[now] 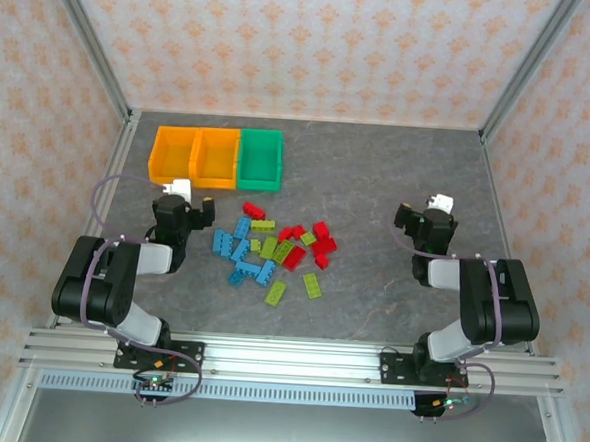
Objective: Sort the legos into containers by color
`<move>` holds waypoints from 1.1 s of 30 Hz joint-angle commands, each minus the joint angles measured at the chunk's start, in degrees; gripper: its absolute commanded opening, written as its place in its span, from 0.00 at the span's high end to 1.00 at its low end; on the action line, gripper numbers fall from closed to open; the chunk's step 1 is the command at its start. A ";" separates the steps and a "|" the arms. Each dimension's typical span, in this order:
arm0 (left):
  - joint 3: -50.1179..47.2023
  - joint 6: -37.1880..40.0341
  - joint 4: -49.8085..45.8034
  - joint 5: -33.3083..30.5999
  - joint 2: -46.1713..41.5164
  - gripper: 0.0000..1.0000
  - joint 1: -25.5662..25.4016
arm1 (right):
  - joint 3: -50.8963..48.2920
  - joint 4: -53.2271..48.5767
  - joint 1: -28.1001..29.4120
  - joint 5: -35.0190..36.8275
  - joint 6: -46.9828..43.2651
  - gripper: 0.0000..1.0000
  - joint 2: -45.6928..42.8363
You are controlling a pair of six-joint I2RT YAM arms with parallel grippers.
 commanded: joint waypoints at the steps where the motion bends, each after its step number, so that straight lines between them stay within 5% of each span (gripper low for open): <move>1: 1.14 0.74 1.72 -0.21 -0.54 0.00 -0.34 | 2.44 -6.73 0.55 0.53 -0.59 0.01 -4.85; 4: 1.50 0.84 0.47 -0.41 -1.23 0.00 -0.42 | 7.55 -27.20 0.73 7.50 9.46 0.00 -15.31; 8: 2.68 -1.10 -8.92 -9.22 -9.17 0.01 -2.65 | 16.52 -55.62 2.40 2.06 25.41 0.02 -27.10; 12: 12.59 -10.34 -32.08 -18.23 -14.67 0.04 -4.57 | 23.96 -69.54 8.79 -10.90 27.73 0.05 -30.14; 17: 23.86 -21.26 -55.36 -13.54 -17.50 0.08 -8.56 | 34.45 -83.57 23.12 -14.81 24.90 0.05 -24.49; 22: 26.22 -32.44 -71.62 -6.28 -23.44 0.11 -16.74 | 39.22 -87.65 33.91 -15.26 25.00 0.05 -17.54; 26: 21.35 -34.53 -76.11 -9.38 -28.21 0.16 -26.91 | 38.96 -84.47 36.26 -16.24 25.85 0.05 -15.03; 33: 19.08 -33.68 -77.78 -7.73 -24.47 0.37 -27.23 | 39.55 -82.62 36.47 -15.40 26.90 0.05 -12.30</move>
